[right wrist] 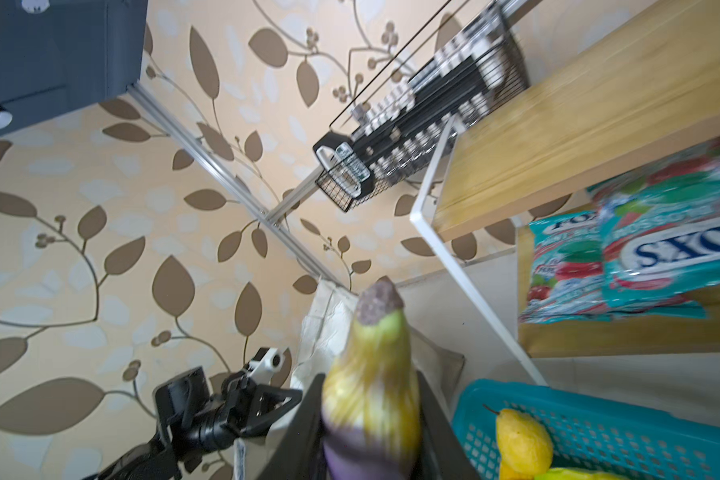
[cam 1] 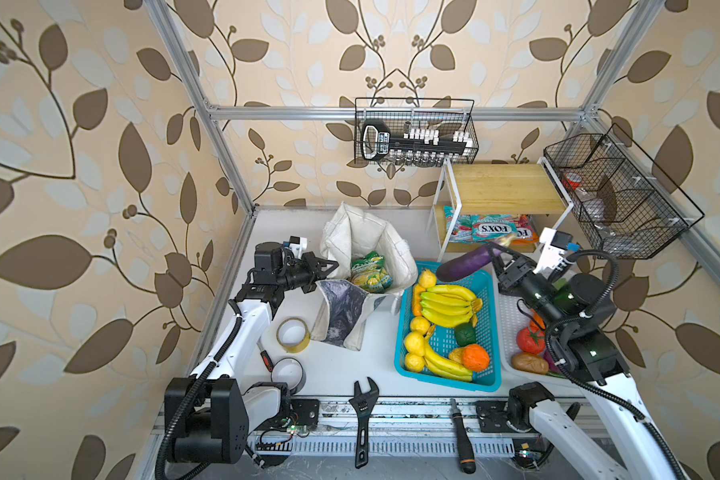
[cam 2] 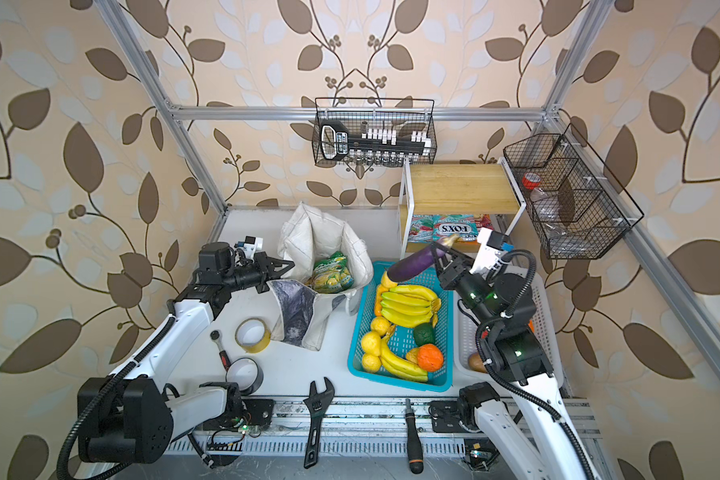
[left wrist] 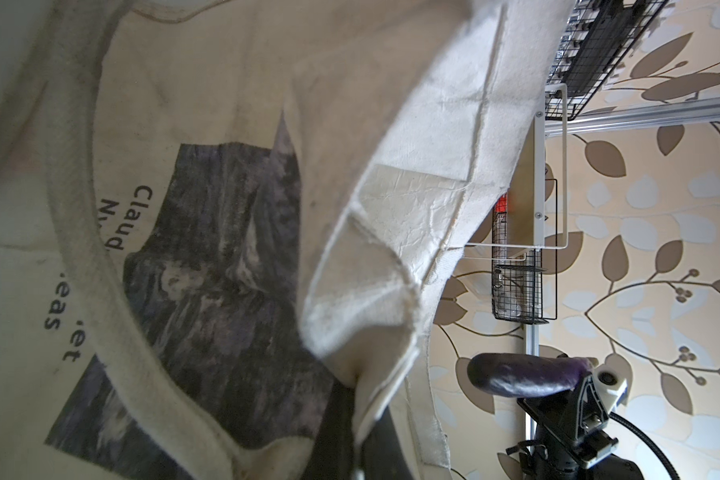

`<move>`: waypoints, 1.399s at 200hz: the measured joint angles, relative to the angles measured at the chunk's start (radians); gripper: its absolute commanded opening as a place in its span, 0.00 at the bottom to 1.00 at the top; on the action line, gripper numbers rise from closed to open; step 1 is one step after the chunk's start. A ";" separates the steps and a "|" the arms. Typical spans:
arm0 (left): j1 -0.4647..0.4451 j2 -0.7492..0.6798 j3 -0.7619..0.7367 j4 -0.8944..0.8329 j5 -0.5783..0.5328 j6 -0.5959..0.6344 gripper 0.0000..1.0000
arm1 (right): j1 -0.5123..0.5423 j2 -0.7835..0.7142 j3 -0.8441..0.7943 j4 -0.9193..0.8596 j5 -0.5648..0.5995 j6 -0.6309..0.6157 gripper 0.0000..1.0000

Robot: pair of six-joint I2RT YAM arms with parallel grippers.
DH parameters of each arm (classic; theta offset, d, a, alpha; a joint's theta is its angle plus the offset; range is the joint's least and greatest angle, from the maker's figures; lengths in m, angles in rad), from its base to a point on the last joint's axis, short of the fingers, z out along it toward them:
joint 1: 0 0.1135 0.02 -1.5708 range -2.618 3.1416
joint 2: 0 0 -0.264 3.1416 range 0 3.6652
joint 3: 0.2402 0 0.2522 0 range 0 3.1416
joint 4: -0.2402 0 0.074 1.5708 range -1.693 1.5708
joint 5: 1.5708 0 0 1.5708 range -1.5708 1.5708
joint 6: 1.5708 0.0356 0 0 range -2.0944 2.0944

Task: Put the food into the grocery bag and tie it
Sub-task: 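Lift the eggplant with the right gripper and carry it into the tote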

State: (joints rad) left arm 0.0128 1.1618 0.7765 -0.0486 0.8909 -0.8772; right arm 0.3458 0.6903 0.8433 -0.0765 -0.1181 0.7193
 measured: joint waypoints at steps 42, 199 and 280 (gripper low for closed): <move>-0.002 0.005 0.010 -0.012 0.000 0.020 0.00 | 0.269 0.210 0.075 0.109 0.146 -0.048 0.29; -0.014 0.008 0.017 -0.021 0.014 0.032 0.00 | 0.406 0.900 0.478 0.130 0.001 -0.066 0.31; -0.014 0.008 0.017 -0.022 0.016 0.033 0.00 | 0.415 1.109 0.620 -0.024 -0.027 -0.110 0.33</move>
State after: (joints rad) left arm -0.0013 1.1698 0.7933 -0.0704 0.9070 -0.8444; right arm 0.7609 1.7988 1.4628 -0.1009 -0.1448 0.6094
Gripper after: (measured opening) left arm 0.056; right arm 0.327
